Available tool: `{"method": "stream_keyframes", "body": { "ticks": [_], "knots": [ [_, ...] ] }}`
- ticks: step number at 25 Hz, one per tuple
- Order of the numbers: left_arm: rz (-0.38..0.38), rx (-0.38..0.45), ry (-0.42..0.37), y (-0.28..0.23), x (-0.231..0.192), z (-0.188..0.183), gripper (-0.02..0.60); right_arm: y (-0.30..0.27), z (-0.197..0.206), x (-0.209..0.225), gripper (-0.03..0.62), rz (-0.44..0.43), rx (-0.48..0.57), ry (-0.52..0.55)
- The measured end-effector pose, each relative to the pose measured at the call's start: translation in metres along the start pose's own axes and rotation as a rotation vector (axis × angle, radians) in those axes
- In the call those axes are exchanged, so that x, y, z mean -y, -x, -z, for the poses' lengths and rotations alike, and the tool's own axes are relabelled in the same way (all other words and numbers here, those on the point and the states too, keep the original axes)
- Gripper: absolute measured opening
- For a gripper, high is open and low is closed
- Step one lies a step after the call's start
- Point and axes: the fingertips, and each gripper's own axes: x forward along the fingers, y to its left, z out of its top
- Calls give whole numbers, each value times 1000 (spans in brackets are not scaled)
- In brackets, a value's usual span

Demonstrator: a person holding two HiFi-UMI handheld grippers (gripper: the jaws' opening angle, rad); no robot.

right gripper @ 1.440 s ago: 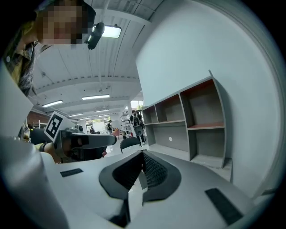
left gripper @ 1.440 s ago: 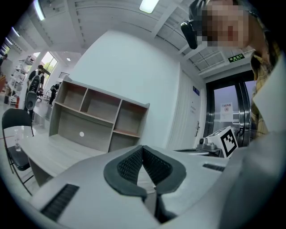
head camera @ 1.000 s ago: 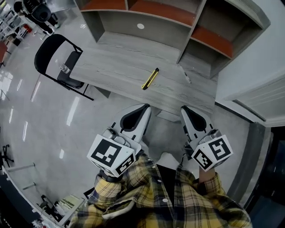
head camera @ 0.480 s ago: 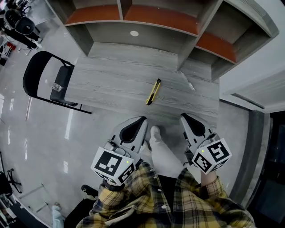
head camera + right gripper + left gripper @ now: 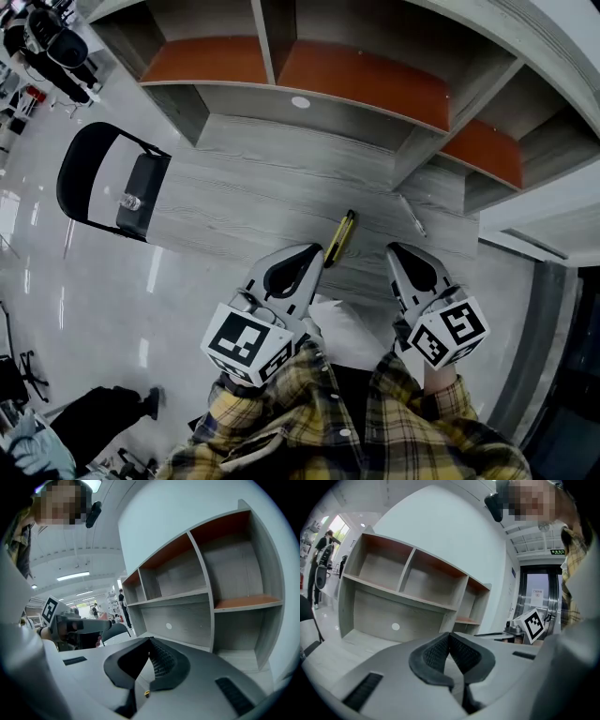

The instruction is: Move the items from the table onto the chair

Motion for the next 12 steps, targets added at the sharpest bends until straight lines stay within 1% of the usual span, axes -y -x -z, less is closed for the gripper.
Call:
{"method": "stream_keyframes", "body": {
  "ticks": [3, 6, 12],
  "knots": [
    [2, 0, -23, -23, -14, -18, 5, -21, -13, 14, 17, -12, 6, -4],
    [1, -9, -39, -43, -25, -29, 5, -34, -23, 26, 17, -16, 10, -2],
    [57, -53, -50, -72, -26, -29, 5, -34, -32, 41, 17, 27, 21, -12]
  ]
}}
